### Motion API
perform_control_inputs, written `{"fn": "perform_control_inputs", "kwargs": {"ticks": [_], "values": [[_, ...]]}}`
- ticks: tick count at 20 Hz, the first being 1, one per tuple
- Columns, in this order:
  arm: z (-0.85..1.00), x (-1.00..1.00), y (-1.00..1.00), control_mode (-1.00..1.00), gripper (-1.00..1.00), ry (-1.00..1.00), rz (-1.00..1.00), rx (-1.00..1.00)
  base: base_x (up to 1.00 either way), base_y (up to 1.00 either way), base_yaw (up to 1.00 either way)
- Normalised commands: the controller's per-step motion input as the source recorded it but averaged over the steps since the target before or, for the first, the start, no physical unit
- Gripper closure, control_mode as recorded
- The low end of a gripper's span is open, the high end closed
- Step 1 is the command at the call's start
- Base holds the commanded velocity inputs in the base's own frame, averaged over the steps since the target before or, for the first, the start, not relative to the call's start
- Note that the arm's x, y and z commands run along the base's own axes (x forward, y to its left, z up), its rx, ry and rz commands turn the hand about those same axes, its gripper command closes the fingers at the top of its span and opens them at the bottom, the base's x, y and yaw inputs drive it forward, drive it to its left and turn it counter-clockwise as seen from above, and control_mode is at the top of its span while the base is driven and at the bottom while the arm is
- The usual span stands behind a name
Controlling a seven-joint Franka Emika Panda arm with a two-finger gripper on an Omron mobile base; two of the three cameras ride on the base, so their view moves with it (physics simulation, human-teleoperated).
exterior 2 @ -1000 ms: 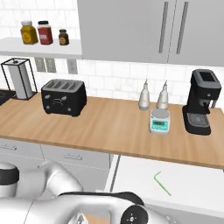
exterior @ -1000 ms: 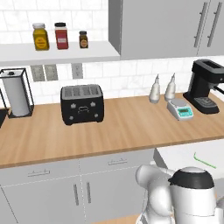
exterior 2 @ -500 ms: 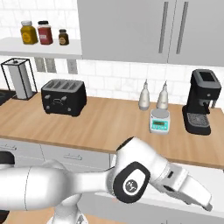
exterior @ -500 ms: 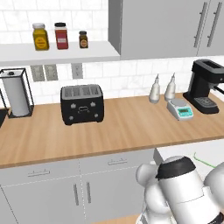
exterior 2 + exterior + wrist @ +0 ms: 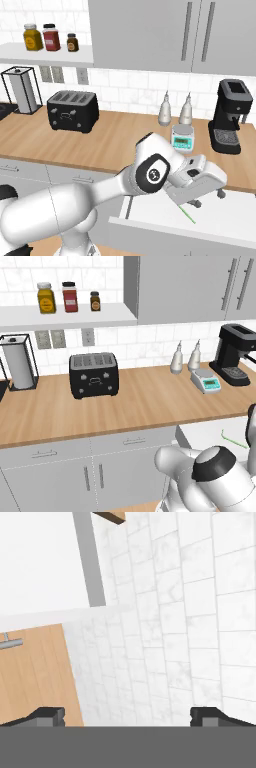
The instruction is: Take a straw from the drawer in front and place it inside the glass cup on the dining counter.
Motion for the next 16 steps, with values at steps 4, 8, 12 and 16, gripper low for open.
{"fn": "perform_control_inputs", "kwargs": {"ticks": [4, 8, 12, 16], "values": [[0.64, 0.02, 0.21, -1.00, -1.00, 0.45, 0.26, 0.45, 0.00, 0.00, 0.00], [-0.13, 0.00, 0.23, -1.00, -1.00, 0.57, 0.28, 0.58, 0.00, 0.00, 0.00], [-0.70, 0.00, 0.46, -1.00, -1.00, 0.46, 0.32, 0.66, 0.00, 0.00, 0.00], [-0.59, 0.17, 0.75, -1.00, -1.00, 0.12, 0.21, 0.48, 0.00, 0.00, 0.00]]}}
